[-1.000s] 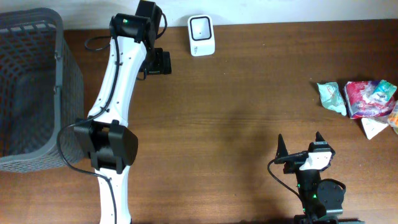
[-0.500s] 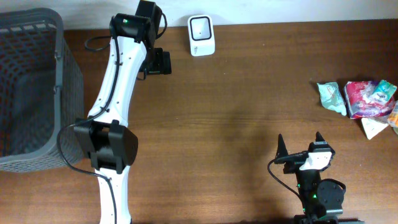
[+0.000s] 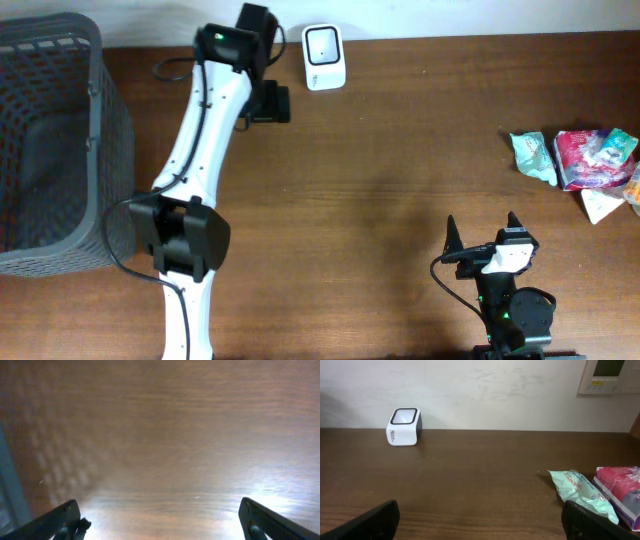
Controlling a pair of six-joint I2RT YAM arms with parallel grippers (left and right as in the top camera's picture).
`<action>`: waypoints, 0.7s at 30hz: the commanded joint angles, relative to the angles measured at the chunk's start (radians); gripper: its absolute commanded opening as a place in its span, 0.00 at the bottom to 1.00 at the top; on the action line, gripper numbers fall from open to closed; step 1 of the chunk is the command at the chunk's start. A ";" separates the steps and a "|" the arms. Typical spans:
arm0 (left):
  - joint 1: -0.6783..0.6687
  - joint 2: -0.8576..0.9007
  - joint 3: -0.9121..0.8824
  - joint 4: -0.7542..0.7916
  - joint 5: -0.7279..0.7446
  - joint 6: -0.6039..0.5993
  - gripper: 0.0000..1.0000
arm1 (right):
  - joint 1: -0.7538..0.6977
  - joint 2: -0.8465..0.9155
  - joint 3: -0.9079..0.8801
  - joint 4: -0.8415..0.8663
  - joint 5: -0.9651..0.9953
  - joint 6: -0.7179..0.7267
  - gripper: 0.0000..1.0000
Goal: Scan the item barcode
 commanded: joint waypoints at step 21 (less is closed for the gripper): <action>-0.129 -0.846 -1.434 0.770 -0.195 -0.110 0.99 | 0.005 -0.011 -0.009 -0.001 -0.002 0.008 0.99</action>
